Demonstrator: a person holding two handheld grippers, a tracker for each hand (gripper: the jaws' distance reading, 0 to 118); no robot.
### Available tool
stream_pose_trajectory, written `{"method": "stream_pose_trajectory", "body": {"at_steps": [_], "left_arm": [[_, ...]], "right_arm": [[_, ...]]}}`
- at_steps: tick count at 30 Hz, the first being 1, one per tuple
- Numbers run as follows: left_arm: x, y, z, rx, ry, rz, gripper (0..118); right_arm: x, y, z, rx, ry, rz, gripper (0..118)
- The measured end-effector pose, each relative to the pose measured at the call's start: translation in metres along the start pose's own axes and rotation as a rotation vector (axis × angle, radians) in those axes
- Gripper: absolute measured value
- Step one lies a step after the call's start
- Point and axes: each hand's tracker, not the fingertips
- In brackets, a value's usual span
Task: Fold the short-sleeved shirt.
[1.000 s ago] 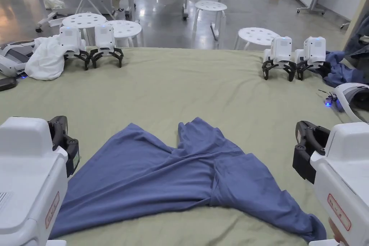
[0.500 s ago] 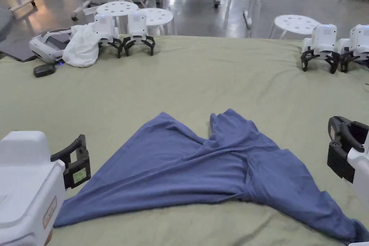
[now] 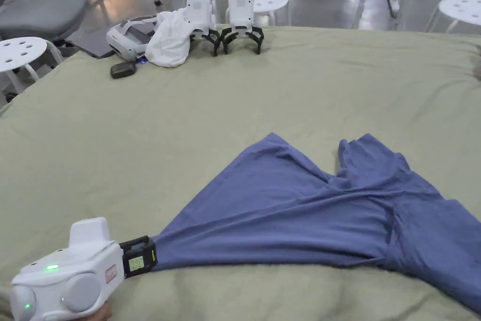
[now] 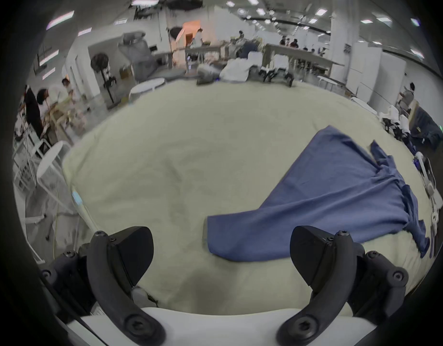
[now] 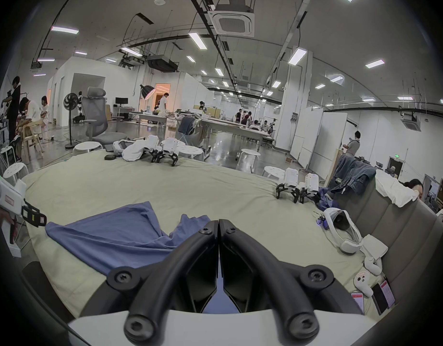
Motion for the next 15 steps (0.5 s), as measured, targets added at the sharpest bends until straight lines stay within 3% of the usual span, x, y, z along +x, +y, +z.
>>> {"method": "stream_pose_trajectory", "body": {"at_steps": [6, 8, 11, 13, 15], "left_arm": [[-0.01, 0.0, -0.052, -0.077, 0.019, 0.024, 111], [-0.011, -0.001, -0.063, -0.109, -0.001, 0.023, 95], [-0.005, -0.002, -0.055, -0.095, -0.019, -0.002, 80], [-0.002, -0.001, -0.05, -0.086, -0.04, -0.021, 44], [0.002, -0.001, -0.048, -0.081, -0.121, -0.023, 0]], "right_arm": [[0.001, -0.003, -0.008, -0.039, 0.002, 0.009, 4], [0.003, -0.004, -0.01, -0.052, 0.001, 0.005, 4], [0.003, -0.004, -0.013, -0.064, -0.004, 0.011, 4], [0.003, -0.004, -0.014, -0.073, -0.004, 0.016, 4], [0.003, -0.004, -0.017, -0.087, 0.002, 0.017, 4]]}}
